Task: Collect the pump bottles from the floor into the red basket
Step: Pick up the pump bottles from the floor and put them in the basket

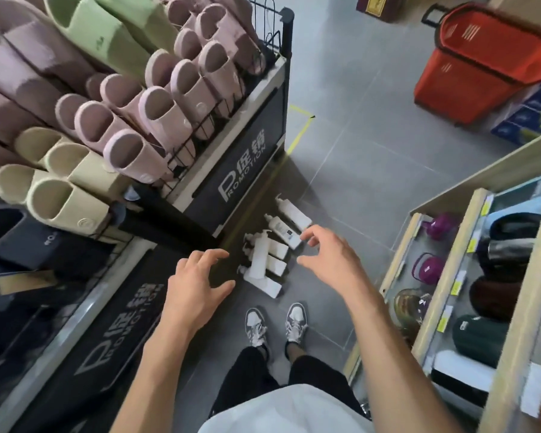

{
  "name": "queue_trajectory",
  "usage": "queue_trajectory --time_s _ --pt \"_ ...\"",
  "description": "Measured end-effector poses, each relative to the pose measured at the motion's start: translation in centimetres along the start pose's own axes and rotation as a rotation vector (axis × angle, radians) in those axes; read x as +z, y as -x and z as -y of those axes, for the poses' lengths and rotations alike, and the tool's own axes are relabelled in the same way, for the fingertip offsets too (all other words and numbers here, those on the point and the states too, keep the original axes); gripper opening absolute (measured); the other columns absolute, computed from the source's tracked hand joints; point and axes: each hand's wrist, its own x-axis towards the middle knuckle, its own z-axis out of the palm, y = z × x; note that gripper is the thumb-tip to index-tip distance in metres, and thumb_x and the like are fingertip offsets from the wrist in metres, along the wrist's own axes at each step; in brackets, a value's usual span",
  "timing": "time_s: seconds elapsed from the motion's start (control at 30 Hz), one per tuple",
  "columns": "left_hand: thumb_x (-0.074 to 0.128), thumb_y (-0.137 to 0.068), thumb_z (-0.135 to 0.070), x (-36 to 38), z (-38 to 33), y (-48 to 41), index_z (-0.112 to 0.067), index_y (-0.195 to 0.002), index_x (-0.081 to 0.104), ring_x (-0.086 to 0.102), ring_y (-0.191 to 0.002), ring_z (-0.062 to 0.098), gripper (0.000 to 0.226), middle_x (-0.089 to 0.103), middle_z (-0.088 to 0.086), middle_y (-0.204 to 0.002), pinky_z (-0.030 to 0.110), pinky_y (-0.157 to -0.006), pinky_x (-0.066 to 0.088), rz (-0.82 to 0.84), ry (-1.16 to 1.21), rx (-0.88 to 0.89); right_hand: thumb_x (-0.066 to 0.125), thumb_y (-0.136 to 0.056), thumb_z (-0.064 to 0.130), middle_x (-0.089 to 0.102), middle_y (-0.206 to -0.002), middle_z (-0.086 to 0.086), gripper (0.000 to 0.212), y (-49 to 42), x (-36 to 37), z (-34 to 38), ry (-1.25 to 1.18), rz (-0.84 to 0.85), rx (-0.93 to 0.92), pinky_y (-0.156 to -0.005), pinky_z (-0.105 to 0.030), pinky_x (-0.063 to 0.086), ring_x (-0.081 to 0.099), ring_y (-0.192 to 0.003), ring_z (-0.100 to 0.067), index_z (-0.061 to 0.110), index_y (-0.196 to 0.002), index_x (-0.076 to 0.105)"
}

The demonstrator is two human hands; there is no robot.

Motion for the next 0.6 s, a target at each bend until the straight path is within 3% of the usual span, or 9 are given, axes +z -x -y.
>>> queue_trajectory --time_s 0.37,0.6 --pt "0.074 -0.087 -0.045 7.0 0.4 -9.9 -0.044 -0.135 0.049 0.044 -0.126 0.013 0.055 0.051 -0.012 -0.135 0.043 -0.104 0.045 0.038 0.057 0.049 0.071 -0.088 0.029 0.057 -0.115 0.016 0.036 -6.7 3.6 -2.2 0.041 -0.004 0.028 -0.088 -0.031 0.045 0.053 -0.112 -0.013 0.037 -0.119 0.057" --pt "0.068 -0.091 -0.049 18.2 2.6 -19.4 -0.042 -0.140 0.046 0.044 -0.128 0.014 0.055 0.050 -0.012 -0.138 0.038 -0.104 0.042 0.057 -0.034 0.076 0.070 -0.089 0.034 0.059 -0.120 0.016 0.037 -15.7 11.6 -7.6 0.027 0.036 0.052 -0.097 -0.032 0.043 0.051 -0.115 -0.011 0.039 -0.123 0.054"
